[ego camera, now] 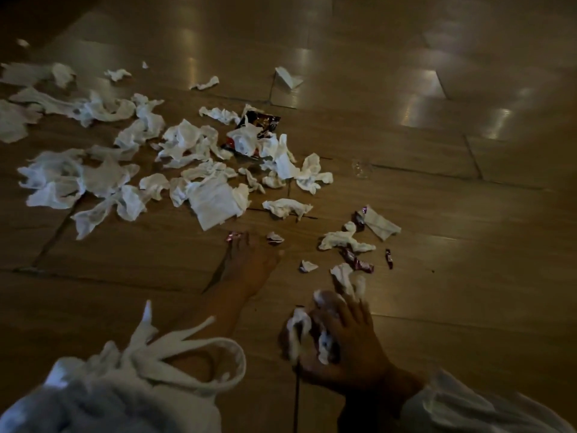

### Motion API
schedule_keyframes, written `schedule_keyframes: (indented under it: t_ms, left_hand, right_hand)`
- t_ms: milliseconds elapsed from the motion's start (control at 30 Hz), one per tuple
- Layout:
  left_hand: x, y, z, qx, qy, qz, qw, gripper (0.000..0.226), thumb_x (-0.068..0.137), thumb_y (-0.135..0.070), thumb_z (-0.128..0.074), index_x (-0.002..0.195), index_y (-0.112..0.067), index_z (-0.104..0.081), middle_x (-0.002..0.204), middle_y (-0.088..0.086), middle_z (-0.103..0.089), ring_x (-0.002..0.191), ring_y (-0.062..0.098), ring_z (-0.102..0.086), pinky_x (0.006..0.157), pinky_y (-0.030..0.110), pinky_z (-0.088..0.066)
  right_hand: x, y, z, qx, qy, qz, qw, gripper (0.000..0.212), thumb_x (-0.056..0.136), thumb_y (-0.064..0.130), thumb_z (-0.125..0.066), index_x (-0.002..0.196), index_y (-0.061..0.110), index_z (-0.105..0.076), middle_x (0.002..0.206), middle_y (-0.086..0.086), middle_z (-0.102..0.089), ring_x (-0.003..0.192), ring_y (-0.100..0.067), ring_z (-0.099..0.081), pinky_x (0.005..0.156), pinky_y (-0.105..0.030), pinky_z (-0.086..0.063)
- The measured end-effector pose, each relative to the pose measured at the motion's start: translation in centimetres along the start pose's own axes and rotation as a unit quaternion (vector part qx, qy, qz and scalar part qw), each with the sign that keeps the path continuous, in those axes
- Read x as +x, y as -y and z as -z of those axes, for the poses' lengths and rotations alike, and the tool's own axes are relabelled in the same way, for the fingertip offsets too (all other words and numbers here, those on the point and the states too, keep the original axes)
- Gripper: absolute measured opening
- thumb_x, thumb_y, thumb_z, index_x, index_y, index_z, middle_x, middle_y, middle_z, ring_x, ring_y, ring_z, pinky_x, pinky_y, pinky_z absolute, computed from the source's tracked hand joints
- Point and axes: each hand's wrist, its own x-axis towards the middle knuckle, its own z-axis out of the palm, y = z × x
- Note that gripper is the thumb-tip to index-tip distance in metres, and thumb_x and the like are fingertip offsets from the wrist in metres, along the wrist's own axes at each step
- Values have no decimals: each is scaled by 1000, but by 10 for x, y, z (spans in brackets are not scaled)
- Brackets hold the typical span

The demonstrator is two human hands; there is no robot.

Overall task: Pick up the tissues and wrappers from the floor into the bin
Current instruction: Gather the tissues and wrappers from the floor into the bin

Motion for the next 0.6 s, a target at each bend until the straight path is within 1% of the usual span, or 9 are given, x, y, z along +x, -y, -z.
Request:
schedule_keyframes:
  t_ms: [67,133,200,267,333,400,467,500,600]
  left_hand:
    - [-5,-19,-14,17,13,-56,998,75,90,-53,-42,147,-11,-16,157,11,-11,145,28,-9,119,41,-14]
    - [-8,-33,-19,58,17,-111,992,70,92,-49,-43,147,-15,-17,157,9,-5,145,28,-5,116,41,-15]
    - [-5,-40,-20,94,30,-145,984,68,90,-51,-46,146,-24,-20,158,8,0,145,30,-1,115,45,-16]
    - [-1,-41,-22,116,58,-167,977,65,88,-48,-51,145,-34,-22,158,5,-4,145,30,1,115,47,-16]
    - [0,-37,-26,125,60,-192,971,58,89,-40,-53,142,-38,-28,156,1,-15,145,29,-3,114,44,-18]
    - [-5,-31,-31,125,21,-223,967,45,93,-31,-49,137,-34,-39,152,-1,-24,143,26,-12,112,38,-24]
    - [-11,-25,-35,105,-15,-250,962,34,95,-22,-45,128,-27,-49,146,-1,-33,136,22,-26,106,32,-30]
    - [-14,-22,-36,92,-21,-260,961,31,95,-18,-44,124,-24,-53,142,-1,-38,130,20,-32,103,31,-34]
    - [-22,-18,-33,52,-12,-266,963,26,93,-7,-44,114,-15,-58,129,2,-49,118,18,-42,96,26,-37]
  right_hand:
    - [1,0,-8,-52,-27,14,998,64,76,79,-37,123,38,-44,145,4,-38,132,-21,-33,101,-54,-33]
    - [9,-5,-7,-23,-92,22,995,33,86,57,-42,109,34,-49,128,10,-46,115,-15,-44,88,-41,-46]
    - [19,-13,3,24,-132,46,990,14,87,40,-43,98,34,-48,109,15,-45,98,-11,-50,80,-21,-39]
    - [28,-15,22,127,-163,10,978,4,91,29,-48,90,32,-48,95,13,-50,84,-8,-53,71,-16,-37]
    - [42,-20,43,277,-225,-79,931,19,92,13,-52,84,31,-50,88,9,-54,80,-2,-54,73,-17,-45]
    - [65,-37,59,328,-293,-140,887,16,96,17,-45,90,28,-55,91,5,-57,85,-4,-56,78,-21,-49]
    - [95,-57,70,252,-314,-170,899,25,96,29,-38,103,16,-58,99,-6,-61,94,-20,-57,86,-41,-48]
    - [109,-65,74,221,-296,-189,910,34,94,32,-36,110,13,-59,106,-10,-62,100,-25,-56,93,-45,-43]
    - [139,-87,81,100,-213,-221,946,50,89,40,-30,124,16,-58,129,-16,-53,121,-31,-42,103,-39,-25]
